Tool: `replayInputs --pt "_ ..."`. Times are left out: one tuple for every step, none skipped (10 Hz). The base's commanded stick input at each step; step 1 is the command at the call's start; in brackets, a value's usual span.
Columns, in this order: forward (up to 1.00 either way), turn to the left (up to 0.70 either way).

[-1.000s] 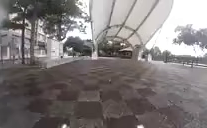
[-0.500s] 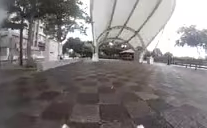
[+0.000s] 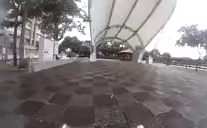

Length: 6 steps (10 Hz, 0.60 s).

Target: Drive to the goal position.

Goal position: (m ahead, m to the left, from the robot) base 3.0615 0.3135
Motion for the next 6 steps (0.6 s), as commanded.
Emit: replayInputs --pt "0.85 0.01" --pt "0.85 0.01" --pt "0.85 0.01" --pt "0.85 0.01" --pt "0.85 0.01" --pt "0.85 0.01"
